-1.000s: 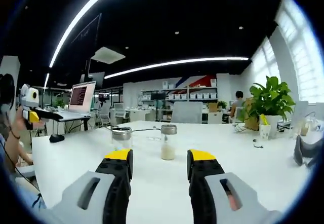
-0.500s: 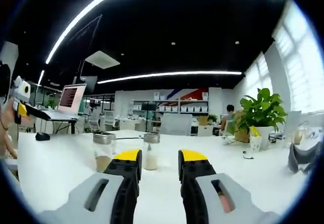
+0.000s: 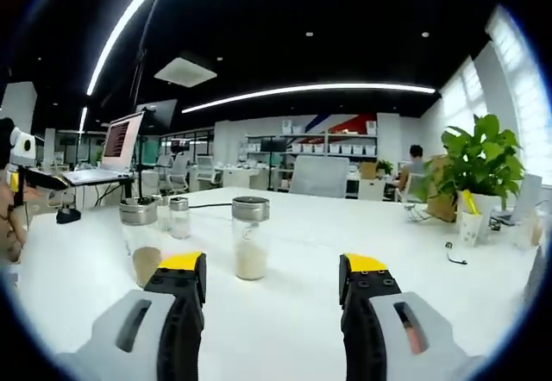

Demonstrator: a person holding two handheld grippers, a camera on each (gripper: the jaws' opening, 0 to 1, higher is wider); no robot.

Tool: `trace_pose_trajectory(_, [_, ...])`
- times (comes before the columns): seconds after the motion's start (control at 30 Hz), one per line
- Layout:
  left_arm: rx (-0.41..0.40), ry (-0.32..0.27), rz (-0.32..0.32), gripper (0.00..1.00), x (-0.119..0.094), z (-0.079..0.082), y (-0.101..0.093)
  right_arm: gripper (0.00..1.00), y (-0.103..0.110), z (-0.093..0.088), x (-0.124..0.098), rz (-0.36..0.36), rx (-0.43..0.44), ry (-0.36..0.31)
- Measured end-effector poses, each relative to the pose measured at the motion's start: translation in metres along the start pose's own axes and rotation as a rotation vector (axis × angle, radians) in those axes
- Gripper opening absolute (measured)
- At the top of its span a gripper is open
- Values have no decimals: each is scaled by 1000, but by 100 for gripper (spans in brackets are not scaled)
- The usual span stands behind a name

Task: Rotate the seasoning bottle until the label or dispensing opening points toward the visible target arrow and the bottle remains upright within the marked orientation range

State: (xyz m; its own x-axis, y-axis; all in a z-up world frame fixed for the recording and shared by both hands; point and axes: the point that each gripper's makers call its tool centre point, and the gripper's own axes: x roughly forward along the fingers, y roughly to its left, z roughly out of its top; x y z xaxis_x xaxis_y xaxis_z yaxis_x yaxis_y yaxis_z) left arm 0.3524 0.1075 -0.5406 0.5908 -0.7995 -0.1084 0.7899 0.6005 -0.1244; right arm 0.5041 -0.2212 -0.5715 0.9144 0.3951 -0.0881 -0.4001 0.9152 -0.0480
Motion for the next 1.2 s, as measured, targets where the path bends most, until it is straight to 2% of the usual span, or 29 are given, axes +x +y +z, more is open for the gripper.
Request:
trace_pose_trajectory(0.07, [-1, 0, 0, 95, 0, 0, 1, 64, 7, -1, 13, 57, -7, -12])
trace_pose_trajectory(0.1, [-1, 0, -1, 95, 0, 0, 1, 64, 12, 2, 23, 102, -31, -42])
trace_pose_trajectory(0.17, [-1, 1, -2, 95, 1, 0, 2, 65, 17, 2, 35, 139, -55, -50])
trace_pose_trajectory(0.23, [-4, 7, -2, 95, 1, -1, 3, 66, 16, 4, 50, 149, 4, -68])
trace_pose_trajectory(0.27, [-6, 9, -1, 95, 1, -1, 3, 65, 10, 6, 57, 126, 32, -92])
trace_pose_trajectory(0.3, [-8, 8, -2, 94, 1, -1, 3, 64, -1, 8, 66, 101, 16, -120])
trace_pose_trajectory(0.4, [-10, -2, -6, 94, 0, 1, 2, 65, -11, 4, 87, 114, 97, -109])
trace_pose_trajectory(0.57, [-9, 0, 2, 94, 0, 0, 4, 66, -7, 0, 107, 146, 47, -93])
trace_pose_trajectory(0.7, [-12, 2, 3, 94, 0, 0, 5, 69, 4, -6, 123, 185, 46, -69])
trace_pose_trajectory(0.83, [-9, 4, 7, 94, 0, 0, 6, 69, 12, -5, 137, 193, 33, -63])
trace_pose_trajectory(0.93, [-10, 4, 4, 94, 1, 1, 6, 68, 15, -11, 146, 189, 11, -29])
trace_pose_trajectory(1.0, [-11, 4, 3, 94, 1, 1, 6, 66, 16, -12, 150, 189, 12, -26])
trace_pose_trajectory(1.07, [-11, 7, 4, 94, 1, 0, 6, 58, 18, -11, 151, 196, 22, -32])
trace_pose_trajectory(1.1, [-11, 8, 5, 94, 1, 0, 6, 58, 18, -11, 153, 195, 26, -29])
trace_pose_trajectory(1.2, [-10, 3, 7, 94, 1, 1, 7, 54, 21, -17, 154, 208, -40, 10])
